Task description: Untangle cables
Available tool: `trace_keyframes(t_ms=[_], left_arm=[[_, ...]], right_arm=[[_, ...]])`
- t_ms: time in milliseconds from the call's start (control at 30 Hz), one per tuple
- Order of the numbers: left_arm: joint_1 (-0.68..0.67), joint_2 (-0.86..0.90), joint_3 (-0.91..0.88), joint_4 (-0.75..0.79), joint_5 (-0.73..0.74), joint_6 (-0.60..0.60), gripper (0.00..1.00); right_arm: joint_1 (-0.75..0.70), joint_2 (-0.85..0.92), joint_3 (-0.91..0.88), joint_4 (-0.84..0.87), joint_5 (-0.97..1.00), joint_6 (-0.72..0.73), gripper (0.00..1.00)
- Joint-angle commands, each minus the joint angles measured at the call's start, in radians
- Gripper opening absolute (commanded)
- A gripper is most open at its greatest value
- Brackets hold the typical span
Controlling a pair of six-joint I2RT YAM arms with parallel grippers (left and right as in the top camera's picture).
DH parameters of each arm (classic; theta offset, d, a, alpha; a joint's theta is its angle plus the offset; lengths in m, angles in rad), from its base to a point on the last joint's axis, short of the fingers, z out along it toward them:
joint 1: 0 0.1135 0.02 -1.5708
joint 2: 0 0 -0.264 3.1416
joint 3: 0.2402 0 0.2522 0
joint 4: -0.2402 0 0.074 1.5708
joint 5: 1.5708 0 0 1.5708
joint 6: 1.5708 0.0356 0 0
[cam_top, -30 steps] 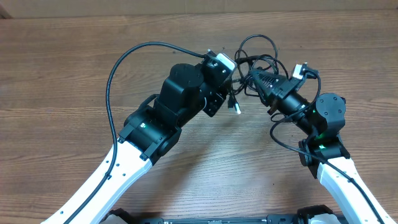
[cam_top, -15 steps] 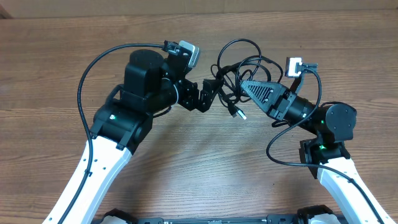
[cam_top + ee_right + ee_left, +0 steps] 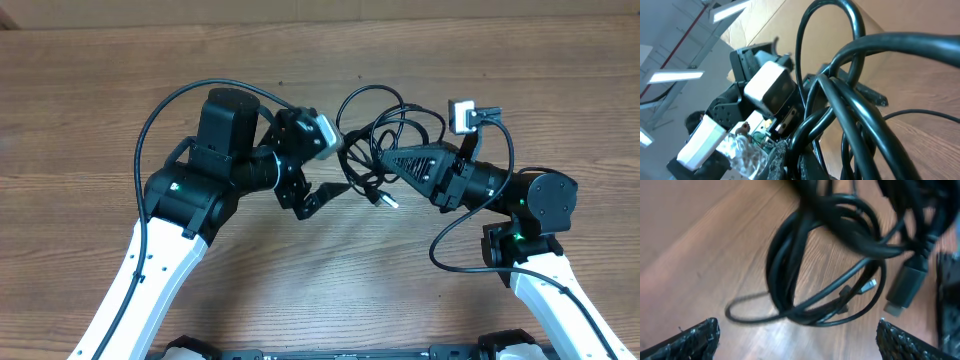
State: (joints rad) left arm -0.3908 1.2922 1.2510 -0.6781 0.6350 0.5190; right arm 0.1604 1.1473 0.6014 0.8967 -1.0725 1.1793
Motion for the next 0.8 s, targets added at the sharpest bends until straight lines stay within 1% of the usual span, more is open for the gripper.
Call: trace_keyframes(t_ms=[0, 67, 267, 333, 433, 567, 600, 667, 700, 767], left_arm=[[0.004, -0.017, 0.013, 0.003, 0.102, 0.232, 0.99], [0.004, -0.013, 0.013, 0.003, 0.111, 0.268, 1.00], [0.002, 0.016, 0.013, 0.021, 0.135, 0.297, 1.00], [0.000, 0.022, 0.013, 0.029, 0.168, 0.297, 0.95], [-0.003, 0.023, 0.013, 0.036, 0.208, 0.297, 0.81], [-0.004, 0.023, 0.013, 0.031, 0.210, 0.297, 0.78], [-0.006, 0.023, 0.013, 0.031, 0.214, 0.297, 0.74], [-0.012, 0.023, 0.013, 0.032, 0.217, 0.297, 0.63], [-0.016, 0.023, 0.013, 0.032, 0.217, 0.297, 0.48], [-0.022, 0.023, 0.013, 0.032, 0.216, 0.298, 0.08]], right_arm=[[0.001, -0.012, 0.021, 0.011, -0.029, 0.026, 0.04], [0.001, -0.012, 0.021, 0.011, -0.043, 0.036, 0.04], [0.001, -0.012, 0.021, 0.011, -0.078, 0.051, 0.04], [0.001, -0.012, 0.021, 0.011, -0.081, 0.051, 0.04], [0.001, -0.012, 0.021, 0.011, -0.082, 0.051, 0.04], [0.001, -0.012, 0.021, 0.011, -0.085, 0.074, 0.04], [0.001, -0.012, 0.021, 0.011, -0.087, 0.074, 0.04], [0.001, -0.012, 0.022, 0.011, -0.093, 0.074, 0.04], [0.001, -0.012, 0.021, 0.011, -0.096, 0.074, 0.04], [0.001, -0.012, 0.021, 0.011, -0.098, 0.074, 0.04]])
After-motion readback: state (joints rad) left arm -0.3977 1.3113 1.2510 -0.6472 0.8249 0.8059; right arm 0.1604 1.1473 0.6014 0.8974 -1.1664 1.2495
